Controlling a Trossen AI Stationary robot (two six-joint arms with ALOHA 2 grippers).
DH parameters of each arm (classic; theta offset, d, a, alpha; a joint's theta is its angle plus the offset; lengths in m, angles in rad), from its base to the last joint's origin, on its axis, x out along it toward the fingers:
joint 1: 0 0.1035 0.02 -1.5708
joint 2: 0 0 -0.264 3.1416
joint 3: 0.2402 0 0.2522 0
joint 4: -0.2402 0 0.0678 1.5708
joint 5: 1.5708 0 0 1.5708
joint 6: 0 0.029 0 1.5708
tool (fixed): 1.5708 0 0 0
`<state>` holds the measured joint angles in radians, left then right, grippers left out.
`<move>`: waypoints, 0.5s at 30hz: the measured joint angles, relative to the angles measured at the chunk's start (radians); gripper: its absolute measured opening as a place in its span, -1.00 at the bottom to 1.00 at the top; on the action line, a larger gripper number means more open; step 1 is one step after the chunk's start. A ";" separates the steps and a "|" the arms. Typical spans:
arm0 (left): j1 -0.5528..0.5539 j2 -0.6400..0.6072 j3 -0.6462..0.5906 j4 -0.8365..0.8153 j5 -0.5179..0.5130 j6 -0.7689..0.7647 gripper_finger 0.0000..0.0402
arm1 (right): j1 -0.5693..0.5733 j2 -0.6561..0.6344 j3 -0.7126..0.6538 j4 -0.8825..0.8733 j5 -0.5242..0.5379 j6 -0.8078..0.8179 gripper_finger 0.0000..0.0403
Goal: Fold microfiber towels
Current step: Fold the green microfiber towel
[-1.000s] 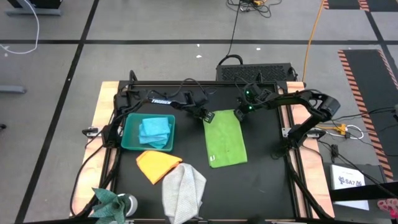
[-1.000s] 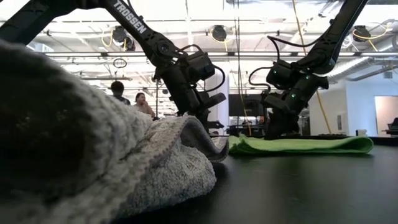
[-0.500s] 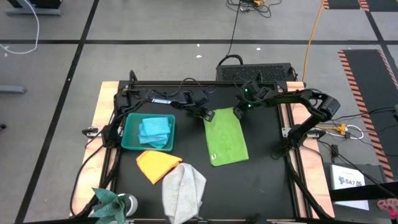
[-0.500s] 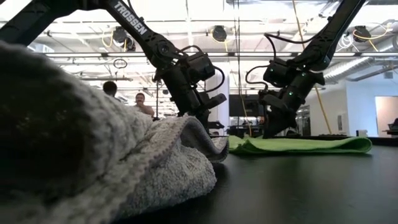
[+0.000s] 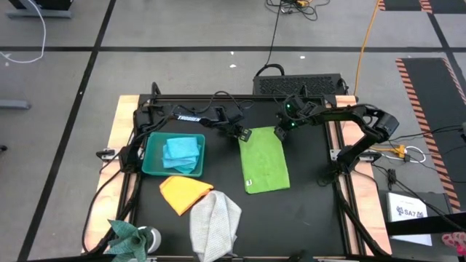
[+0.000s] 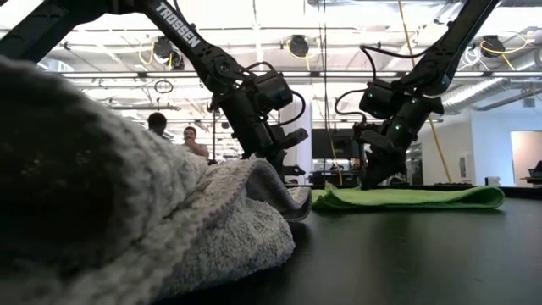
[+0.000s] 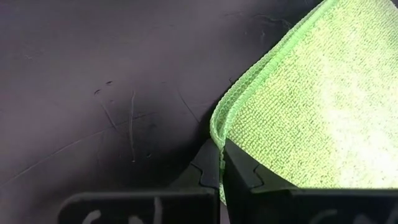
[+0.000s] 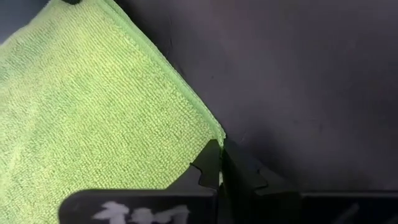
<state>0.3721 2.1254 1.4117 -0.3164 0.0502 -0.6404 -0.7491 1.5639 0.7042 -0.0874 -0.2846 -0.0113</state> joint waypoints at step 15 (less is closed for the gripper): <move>0.000 -0.114 -0.003 0.011 -0.074 0.018 -1.00 | 0.078 -0.097 0.002 -0.035 0.063 -0.039 -1.00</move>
<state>0.3725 2.0116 1.4091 -0.3054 -0.0237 -0.6227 -0.6707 1.4666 0.7059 -0.1226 -0.2216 -0.0501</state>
